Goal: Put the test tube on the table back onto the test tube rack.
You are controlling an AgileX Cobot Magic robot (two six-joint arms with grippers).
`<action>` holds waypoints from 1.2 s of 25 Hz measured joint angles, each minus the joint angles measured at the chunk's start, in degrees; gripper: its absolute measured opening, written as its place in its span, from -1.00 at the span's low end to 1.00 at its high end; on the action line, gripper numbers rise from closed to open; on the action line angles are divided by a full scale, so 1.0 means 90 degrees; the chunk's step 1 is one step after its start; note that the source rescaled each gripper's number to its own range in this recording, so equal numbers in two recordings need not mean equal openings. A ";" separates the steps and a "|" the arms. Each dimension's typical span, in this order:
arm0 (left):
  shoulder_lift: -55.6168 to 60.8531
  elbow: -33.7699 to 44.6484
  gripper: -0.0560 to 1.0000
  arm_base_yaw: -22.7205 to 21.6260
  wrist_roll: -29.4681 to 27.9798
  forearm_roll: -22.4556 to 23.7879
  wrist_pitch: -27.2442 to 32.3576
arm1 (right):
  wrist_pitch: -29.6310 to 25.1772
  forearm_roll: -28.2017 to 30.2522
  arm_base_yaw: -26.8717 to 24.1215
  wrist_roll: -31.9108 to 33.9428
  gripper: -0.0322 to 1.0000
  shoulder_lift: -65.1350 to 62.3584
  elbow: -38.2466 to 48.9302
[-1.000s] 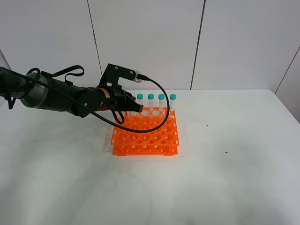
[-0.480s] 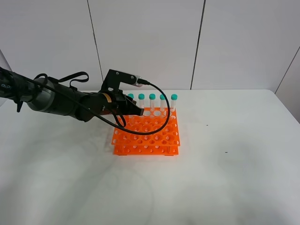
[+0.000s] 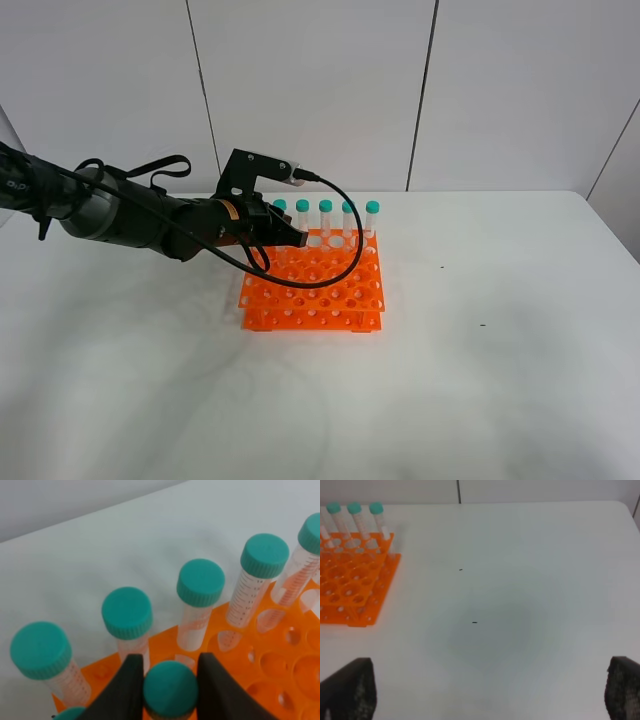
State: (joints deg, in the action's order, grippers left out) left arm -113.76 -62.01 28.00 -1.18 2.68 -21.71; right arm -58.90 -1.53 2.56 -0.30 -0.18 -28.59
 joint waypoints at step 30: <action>0.3093 -0.0001 0.93 0.0420 -0.0204 0.0018 0.3599 | 0.0000 0.0000 0.0000 0.0000 1.00 0.0000 0.0000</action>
State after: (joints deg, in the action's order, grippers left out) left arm -85.92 -62.02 31.78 -3.01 2.84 10.68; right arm -58.90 -1.53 2.56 -0.30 -0.18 -28.59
